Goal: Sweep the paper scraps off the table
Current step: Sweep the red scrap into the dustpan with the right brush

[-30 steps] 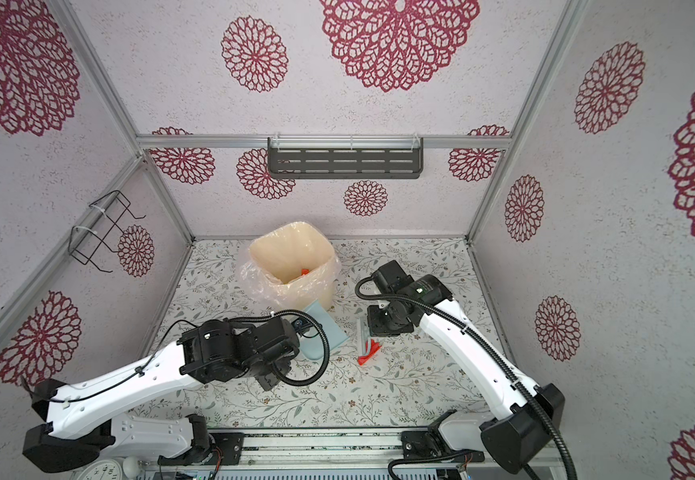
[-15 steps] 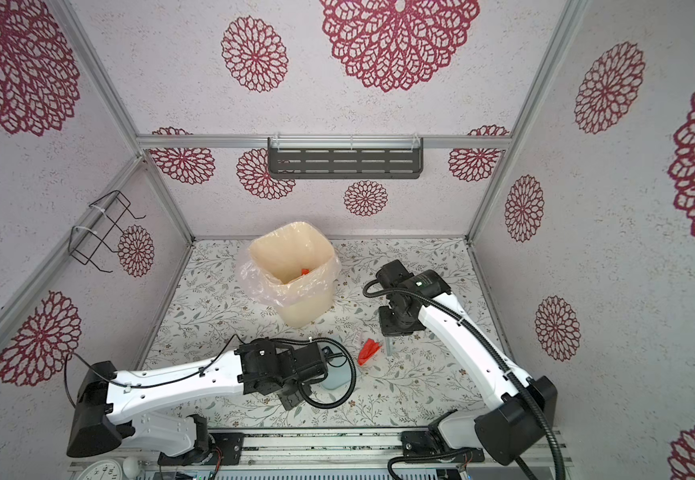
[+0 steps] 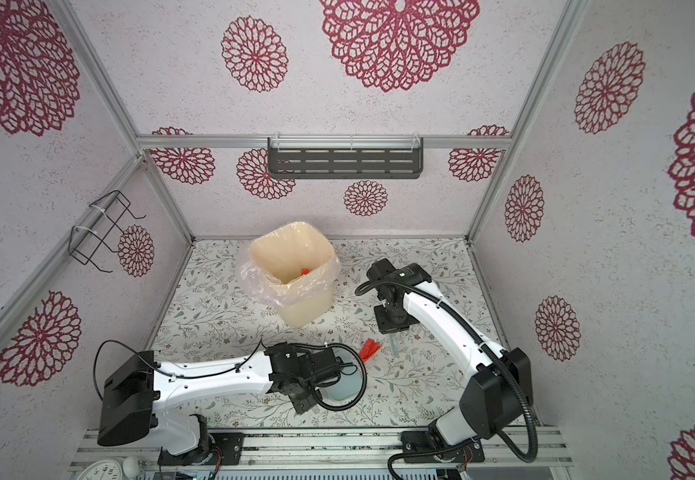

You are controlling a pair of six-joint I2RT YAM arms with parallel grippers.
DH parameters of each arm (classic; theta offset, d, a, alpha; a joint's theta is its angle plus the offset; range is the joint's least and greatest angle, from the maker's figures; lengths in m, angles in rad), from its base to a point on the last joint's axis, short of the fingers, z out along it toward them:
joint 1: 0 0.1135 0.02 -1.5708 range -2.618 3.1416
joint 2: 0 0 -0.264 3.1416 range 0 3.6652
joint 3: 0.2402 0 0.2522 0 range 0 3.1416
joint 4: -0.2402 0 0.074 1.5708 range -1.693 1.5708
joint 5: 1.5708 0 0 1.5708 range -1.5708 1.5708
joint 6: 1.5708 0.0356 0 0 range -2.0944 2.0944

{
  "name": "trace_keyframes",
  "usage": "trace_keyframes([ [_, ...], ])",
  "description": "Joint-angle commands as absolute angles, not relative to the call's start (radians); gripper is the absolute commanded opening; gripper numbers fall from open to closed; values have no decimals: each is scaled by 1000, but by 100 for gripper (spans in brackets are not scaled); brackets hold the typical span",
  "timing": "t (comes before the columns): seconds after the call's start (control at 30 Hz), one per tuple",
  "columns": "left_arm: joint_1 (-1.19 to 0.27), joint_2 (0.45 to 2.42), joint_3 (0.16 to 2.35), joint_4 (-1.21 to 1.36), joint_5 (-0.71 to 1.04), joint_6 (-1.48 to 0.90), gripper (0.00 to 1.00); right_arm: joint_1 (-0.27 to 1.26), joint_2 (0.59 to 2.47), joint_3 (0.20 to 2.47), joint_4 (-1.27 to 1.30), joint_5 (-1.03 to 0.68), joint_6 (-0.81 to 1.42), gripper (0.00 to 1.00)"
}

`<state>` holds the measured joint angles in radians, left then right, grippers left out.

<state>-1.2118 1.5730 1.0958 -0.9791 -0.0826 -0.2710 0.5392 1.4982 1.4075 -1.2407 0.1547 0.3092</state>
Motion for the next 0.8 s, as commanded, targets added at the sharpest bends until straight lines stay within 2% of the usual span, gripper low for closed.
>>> trace_keyframes([
  [0.0, -1185, 1601, 1096, -959, -48, -267, 0, 535, 1505, 1445, -1252, 189, 286, 0],
  [0.77, -1080, 1686, 1136, -912, -31, -296, 0, 566, 1618, 1453, -1243, 159, 216, 0],
])
